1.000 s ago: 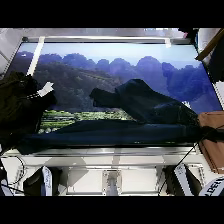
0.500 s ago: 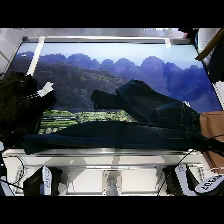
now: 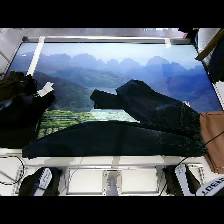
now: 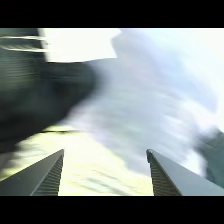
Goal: Fold the clothes and pants, and hang the long-sleeved shirts on hangers.
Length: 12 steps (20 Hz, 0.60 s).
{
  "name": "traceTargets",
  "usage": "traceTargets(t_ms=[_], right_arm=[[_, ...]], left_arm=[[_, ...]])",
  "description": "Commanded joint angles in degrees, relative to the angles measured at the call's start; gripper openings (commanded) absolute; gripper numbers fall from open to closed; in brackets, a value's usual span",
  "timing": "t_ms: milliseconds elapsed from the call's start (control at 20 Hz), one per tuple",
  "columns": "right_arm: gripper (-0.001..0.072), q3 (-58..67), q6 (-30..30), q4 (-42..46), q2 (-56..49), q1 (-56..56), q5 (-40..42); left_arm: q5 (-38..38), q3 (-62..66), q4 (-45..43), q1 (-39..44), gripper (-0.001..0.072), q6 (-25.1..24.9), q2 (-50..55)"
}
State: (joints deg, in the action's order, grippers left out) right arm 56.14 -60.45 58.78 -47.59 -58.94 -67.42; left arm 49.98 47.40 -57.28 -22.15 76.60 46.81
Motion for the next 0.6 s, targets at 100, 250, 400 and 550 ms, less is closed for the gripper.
traceTargets(t_ms=[100, 250, 400, 550], right_arm=[[0.0560, 3.1, -0.3, -6.4, -1.8, 16.9, 4.6], [0.0560, 3.1, -0.3, -4.8, -3.4, 22.7, 4.3], [0.0560, 3.1, -0.3, -4.3, -4.4, 24.3, 4.0], [0.0559, 3.1, -0.4, -4.3, -4.6, 24.3, 4.0]], left_arm=[[0.3, 16.7, 6.9, 24.0, 0.0633, -1.7, 32.9], [0.4, 26.5, 13.4, 27.9, 0.0658, 0.9, 48.2], [0.4, 32.1, 23.3, 27.9, 0.0656, -3.4, 56.3], [0.3, 33.5, 20.4, 27.9, 0.0656, -4.0, 58.7]])
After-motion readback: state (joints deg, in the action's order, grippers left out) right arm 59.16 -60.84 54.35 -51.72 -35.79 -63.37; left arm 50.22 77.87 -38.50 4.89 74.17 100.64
